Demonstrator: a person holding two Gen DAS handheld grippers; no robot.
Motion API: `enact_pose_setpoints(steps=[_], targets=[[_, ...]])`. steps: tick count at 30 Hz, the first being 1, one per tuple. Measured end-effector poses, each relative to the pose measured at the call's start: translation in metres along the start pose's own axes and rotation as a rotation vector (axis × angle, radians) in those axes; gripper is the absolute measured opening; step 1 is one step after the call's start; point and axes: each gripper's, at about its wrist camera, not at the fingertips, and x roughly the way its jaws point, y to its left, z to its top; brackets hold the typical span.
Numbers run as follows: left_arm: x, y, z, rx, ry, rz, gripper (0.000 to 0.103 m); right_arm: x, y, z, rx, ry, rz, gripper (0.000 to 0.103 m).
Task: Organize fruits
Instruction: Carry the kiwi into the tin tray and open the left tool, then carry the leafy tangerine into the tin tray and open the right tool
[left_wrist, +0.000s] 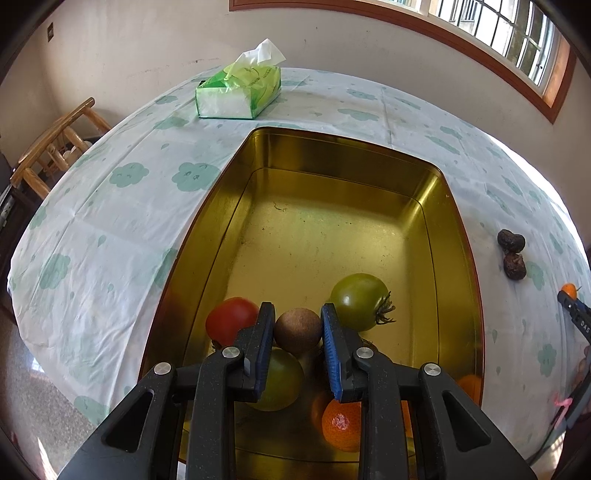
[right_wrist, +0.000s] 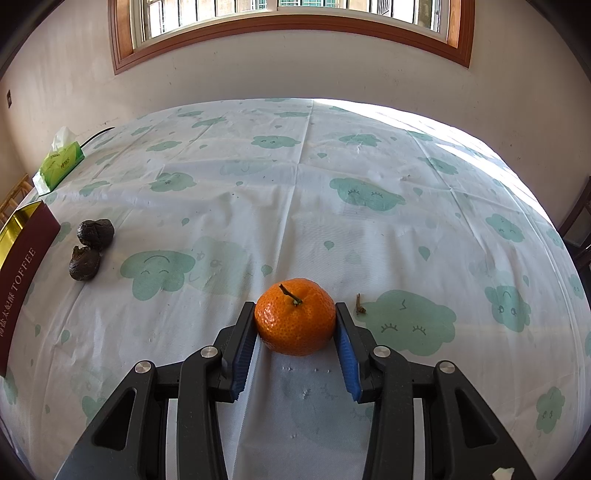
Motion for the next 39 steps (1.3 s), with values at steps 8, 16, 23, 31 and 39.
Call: enact_pose_setpoints(steps=[8, 16, 23, 31, 39], targets=[[0.0, -0.001, -0.001, 0.02, -0.003, 0.012, 0.028, 0.0, 0.0, 0.0, -0.001, 0.0, -0.001, 0.038], [-0.001, -0.004, -0.001, 0.044, -0.012, 0.02, 0.037, 0.0, 0.001, 0.0, -0.006, -0.002, -0.008, 0.038], [-0.007, -0.009, -0.003, 0.056, -0.034, 0.034, 0.052, -0.009, 0.009, 0.002, -0.002, -0.011, -0.004, 0.037], [-0.014, -0.009, -0.008, 0.034, -0.037, 0.01, 0.055, -0.038, 0.063, 0.012, -0.101, -0.06, 0.106, 0.037], [-0.03, -0.008, -0.013, 0.028, -0.067, -0.006, 0.056, -0.056, 0.146, 0.017, -0.225, -0.08, 0.268, 0.037]])
